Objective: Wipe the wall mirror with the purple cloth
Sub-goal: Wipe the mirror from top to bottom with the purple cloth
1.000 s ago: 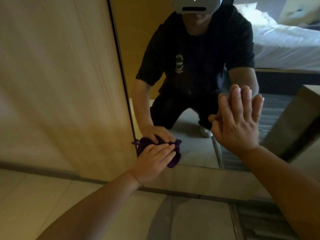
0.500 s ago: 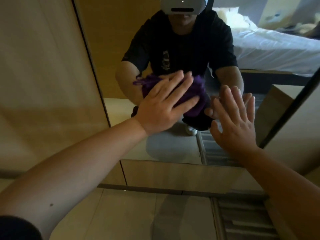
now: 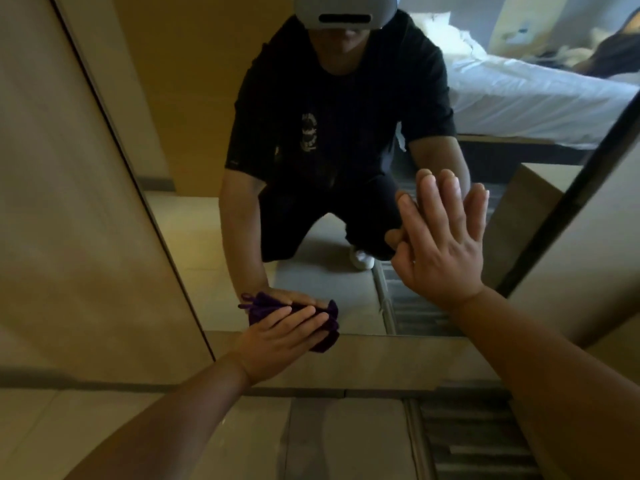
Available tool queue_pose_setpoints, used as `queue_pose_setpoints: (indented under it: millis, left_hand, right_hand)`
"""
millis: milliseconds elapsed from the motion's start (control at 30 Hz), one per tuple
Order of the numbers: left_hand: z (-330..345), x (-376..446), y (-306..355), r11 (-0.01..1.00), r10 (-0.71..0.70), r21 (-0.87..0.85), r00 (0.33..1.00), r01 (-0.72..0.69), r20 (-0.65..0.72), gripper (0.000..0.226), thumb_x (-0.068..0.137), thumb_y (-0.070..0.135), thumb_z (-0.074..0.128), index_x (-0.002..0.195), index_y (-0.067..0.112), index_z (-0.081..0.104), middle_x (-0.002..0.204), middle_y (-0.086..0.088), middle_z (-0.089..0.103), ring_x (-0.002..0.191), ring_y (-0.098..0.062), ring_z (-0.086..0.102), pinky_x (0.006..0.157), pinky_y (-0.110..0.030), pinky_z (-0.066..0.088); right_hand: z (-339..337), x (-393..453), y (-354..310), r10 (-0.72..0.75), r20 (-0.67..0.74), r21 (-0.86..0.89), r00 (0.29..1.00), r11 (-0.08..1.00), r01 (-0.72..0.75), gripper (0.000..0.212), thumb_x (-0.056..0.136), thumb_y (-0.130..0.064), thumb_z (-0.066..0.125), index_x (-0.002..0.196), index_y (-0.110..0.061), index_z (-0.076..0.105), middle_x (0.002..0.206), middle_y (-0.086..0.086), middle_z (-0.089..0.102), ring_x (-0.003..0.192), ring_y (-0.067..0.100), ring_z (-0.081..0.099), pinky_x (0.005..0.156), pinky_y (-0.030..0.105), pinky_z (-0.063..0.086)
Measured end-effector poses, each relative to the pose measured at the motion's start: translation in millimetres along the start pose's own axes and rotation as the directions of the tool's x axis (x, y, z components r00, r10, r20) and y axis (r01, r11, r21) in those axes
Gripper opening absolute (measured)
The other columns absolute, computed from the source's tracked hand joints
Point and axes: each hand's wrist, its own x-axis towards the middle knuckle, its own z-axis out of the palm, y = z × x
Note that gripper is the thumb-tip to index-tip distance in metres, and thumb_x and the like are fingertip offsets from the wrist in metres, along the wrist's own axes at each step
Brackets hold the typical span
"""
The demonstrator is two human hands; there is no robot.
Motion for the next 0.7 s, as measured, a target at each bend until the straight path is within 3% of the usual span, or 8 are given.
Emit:
queue_pose_setpoints:
  millis: [133, 233, 333, 467, 533, 700]
  left_hand:
    - [-30, 20, -5, 0.976, -0.050, -0.211, 0.999, 0.053, 0.019, 0.044, 0.099, 0.010, 0.046, 0.141, 0.020, 0.053, 0.147, -0.005, 0.050, 0.126, -0.025, 0.051, 0.097, -0.043, 0.045]
    - [-66, 58, -21, 0.938, -0.195, -0.311, 0.975, 0.153, -0.109, 0.032, 0.106, 0.013, 0.042, 0.132, 0.016, 0.060, 0.137, -0.012, 0.060, 0.115, -0.030, 0.060, 0.084, -0.047, 0.051]
    - [-120, 118, -57, 0.922, -0.301, -0.338, 0.896, 0.187, -0.327, 0.029, 0.105, 0.010, 0.048, 0.128, 0.011, 0.065, 0.134, -0.016, 0.062, 0.113, -0.033, 0.060, 0.087, -0.046, 0.049]
    - [-179, 209, -107, 0.935, -0.354, -0.246, 0.744, 0.257, -0.567, 0.026, 0.102, 0.010, 0.056, 0.123, 0.012, 0.070, 0.130, -0.016, 0.064, 0.110, -0.035, 0.064, 0.091, -0.049, 0.050]
    - [-183, 241, -116, 0.945, -0.326, -0.189, 0.744, 0.265, -0.584, 0.030, 0.101, 0.009, 0.054, 0.127, 0.014, 0.068, 0.134, -0.014, 0.062, 0.118, -0.033, 0.062, 0.095, -0.047, 0.049]
    - [-141, 252, -92, 0.977, -0.184, -0.007, 0.819, 0.214, -0.544, 0.035, 0.102, 0.013, 0.052, 0.137, 0.014, 0.061, 0.146, -0.014, 0.052, 0.137, -0.031, 0.047, 0.109, -0.047, 0.042]
  right_hand:
    - [-12, 3, -1, 0.013, 0.075, -0.013, 0.997, 1.000, -0.012, 0.059, 0.093, -0.027, 0.049, 0.150, -0.014, 0.039, 0.161, 0.009, 0.021, 0.153, 0.027, 0.004, 0.121, 0.056, 0.001]
    - [-34, 7, 1, 0.011, 0.199, 0.086, 0.980, 0.996, -0.029, 0.061, 0.094, -0.025, 0.051, 0.151, -0.014, 0.037, 0.162, 0.011, 0.022, 0.152, 0.031, 0.010, 0.122, 0.056, 0.005]
    - [-56, 7, 13, 0.076, 0.188, 0.198, 0.979, 0.974, -0.113, 0.062, 0.092, -0.019, 0.056, 0.150, -0.011, 0.036, 0.161, 0.014, 0.022, 0.151, 0.033, 0.015, 0.122, 0.056, 0.010]
    - [-72, 1, 46, 0.228, 0.165, 0.107, 0.960, 0.963, -0.248, 0.070, 0.092, -0.018, 0.058, 0.154, -0.013, 0.026, 0.161, 0.017, 0.020, 0.152, 0.033, 0.010, 0.120, 0.062, 0.012]
    - [-73, 2, 60, 0.258, 0.174, 0.061, 0.950, 0.960, -0.272, 0.068, 0.094, -0.019, 0.056, 0.154, -0.011, 0.025, 0.160, 0.020, 0.022, 0.151, 0.038, 0.013, 0.117, 0.066, 0.016]
    - [-61, -5, 78, 0.190, 0.105, 0.055, 0.976, 0.979, -0.196, 0.055, 0.097, -0.017, 0.055, 0.149, -0.005, 0.037, 0.157, 0.021, 0.028, 0.147, 0.042, 0.023, 0.114, 0.067, 0.021]
